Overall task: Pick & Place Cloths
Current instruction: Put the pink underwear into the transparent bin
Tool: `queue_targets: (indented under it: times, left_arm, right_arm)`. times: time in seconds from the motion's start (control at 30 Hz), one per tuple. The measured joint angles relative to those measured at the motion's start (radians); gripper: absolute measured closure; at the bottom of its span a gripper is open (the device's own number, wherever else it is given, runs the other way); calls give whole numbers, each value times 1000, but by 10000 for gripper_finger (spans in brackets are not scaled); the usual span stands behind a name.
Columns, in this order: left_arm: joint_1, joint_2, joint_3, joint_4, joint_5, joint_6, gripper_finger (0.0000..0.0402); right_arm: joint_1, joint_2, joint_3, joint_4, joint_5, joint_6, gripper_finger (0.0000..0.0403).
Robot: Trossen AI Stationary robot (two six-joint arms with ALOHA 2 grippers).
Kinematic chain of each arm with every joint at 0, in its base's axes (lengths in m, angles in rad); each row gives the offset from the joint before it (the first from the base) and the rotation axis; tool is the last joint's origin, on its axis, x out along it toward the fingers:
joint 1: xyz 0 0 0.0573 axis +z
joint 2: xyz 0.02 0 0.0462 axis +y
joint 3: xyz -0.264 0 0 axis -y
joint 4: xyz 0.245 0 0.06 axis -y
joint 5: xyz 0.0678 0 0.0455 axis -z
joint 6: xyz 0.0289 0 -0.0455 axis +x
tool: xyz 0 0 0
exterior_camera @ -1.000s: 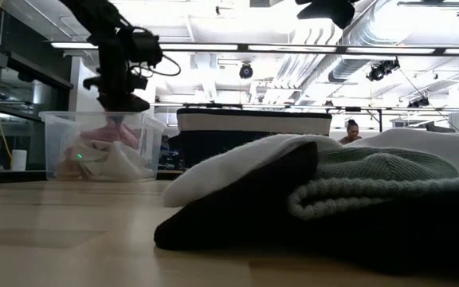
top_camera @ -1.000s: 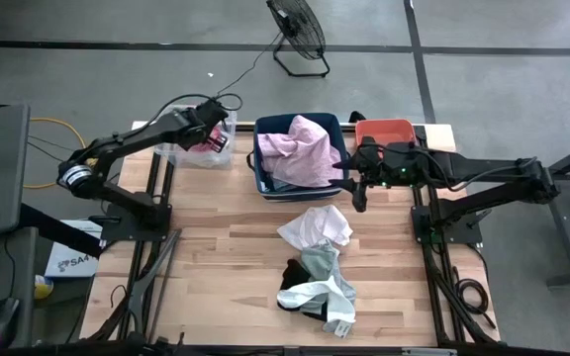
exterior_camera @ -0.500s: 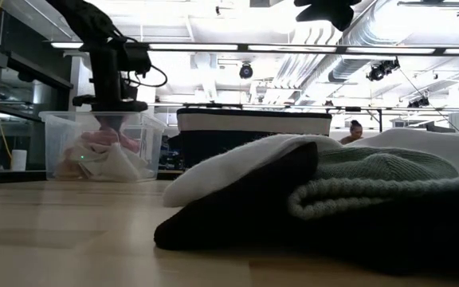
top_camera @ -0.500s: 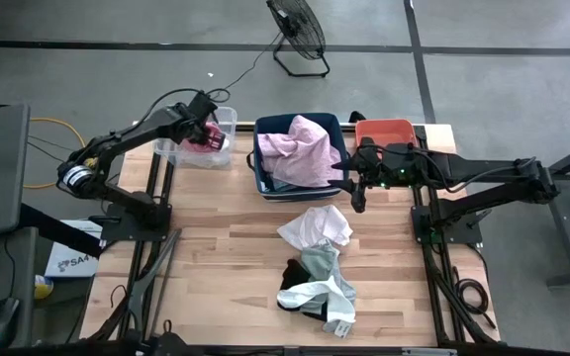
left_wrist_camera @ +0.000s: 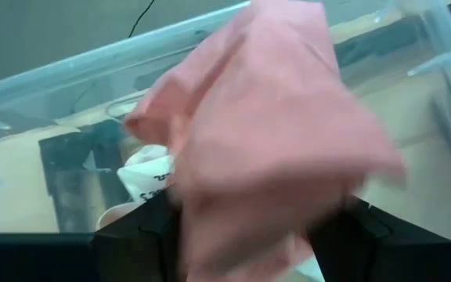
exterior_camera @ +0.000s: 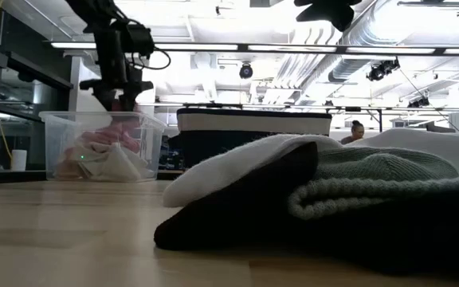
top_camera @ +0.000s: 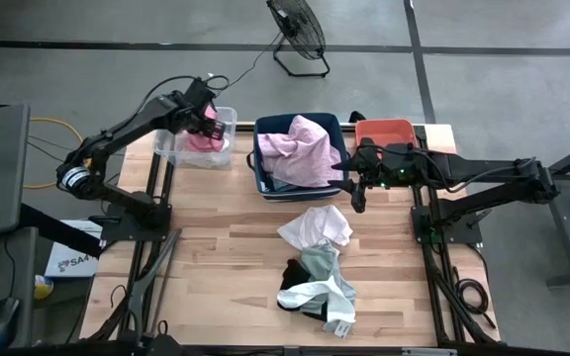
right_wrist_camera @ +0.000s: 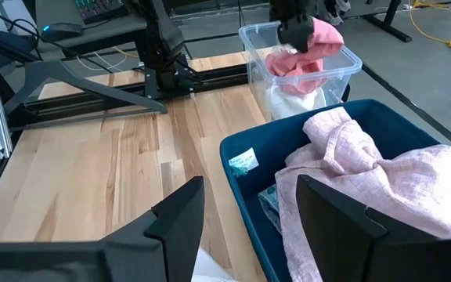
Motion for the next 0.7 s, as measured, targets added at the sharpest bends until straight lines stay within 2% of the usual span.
queue_targets:
  times: [0.27,0.47,0.57,0.7]
  left_arm:
    - [0,-2,38,-39,-11,-16,196]
    - [0,-2,38,77,-14,-27,196]
    - [0,-2,38,148,-15,-36,206]
    - [0,11,39,165,-8,-59,233]
  right_arm:
    - [0,0,0,-13,0,2,208]
    - [0,0,0,-14,0,2,208]
    - [0,0,0,-14,0,2,208]
    - [0,0,0,-15,0,2,208]
